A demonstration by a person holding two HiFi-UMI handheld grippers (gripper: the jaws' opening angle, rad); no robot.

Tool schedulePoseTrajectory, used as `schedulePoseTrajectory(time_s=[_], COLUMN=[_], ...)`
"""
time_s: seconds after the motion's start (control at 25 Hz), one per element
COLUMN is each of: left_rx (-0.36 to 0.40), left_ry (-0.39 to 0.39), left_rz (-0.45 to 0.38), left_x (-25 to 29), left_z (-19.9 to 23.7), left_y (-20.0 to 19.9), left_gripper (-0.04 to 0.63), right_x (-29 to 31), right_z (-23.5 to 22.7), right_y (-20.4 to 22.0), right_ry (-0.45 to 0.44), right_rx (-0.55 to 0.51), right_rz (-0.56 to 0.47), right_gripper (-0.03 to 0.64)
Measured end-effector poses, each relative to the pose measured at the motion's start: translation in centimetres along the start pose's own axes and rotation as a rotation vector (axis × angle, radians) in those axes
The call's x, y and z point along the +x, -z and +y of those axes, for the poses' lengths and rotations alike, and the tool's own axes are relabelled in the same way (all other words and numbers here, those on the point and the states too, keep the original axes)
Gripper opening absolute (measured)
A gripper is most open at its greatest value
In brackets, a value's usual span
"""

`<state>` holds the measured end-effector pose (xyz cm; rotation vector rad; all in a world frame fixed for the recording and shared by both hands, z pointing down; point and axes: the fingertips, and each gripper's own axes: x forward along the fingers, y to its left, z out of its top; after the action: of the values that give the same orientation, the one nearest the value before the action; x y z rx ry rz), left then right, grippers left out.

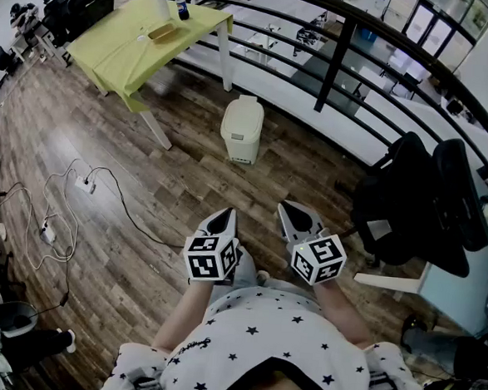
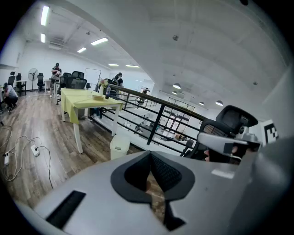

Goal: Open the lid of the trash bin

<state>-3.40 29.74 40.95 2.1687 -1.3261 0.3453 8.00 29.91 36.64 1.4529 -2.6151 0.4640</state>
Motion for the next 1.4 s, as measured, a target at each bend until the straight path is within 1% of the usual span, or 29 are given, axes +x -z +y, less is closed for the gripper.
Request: schedulePoseTrajectory(time_s=[0.16,0.56,0.64,0.76,0.84,1.0,1.4], left_rx=[0.006,-0.027,-0.029,-0.018,-0.019,-0.032,-0.03], left_ry=[-0.006,-0.044,-0.046,-0.05,-0.058,-0.066,-0.069], left_rz=[-0.008,-0.027,-0.022,-0.012,-0.013,-0.022,-0.021], left_x=[-0.7,-2.7,-2.9,-3.0,-3.1,-3.0,-1.3], left_z=[-0.3,-0.3,-0.5,-0.5,-0.2,0.1,0.3], left_y=[0.3,1.2,1.5,2.1,2.3,2.1,1.4], left_gripper=[0.012,0.012,0.012,0.012,0.012,0.012,0.012], right_x=[-0.9,-2.9,-3.1,-3.2,-3.1,-2.8,-1.4], right_z=[0.4,1.8,1.6,1.5,1.6,1.6,0.5], right_y=[0.5,1.3,1.4,1.6,1.6,1.8,2.0], right_ry=[-0.003,-0.042,-0.044,-0.057,-0.059,-0.059,-0.073], right_rx=[-0.004,-0.027,-0.015,0.048,0.068,0.048,0.054], right_rz=[-0.003,0.015,0.014,-0.006,-0.013,0.003,0.016], right_gripper=[-0.006,-0.006,-0.006,-0.006,-0.006,-0.006,-0.006])
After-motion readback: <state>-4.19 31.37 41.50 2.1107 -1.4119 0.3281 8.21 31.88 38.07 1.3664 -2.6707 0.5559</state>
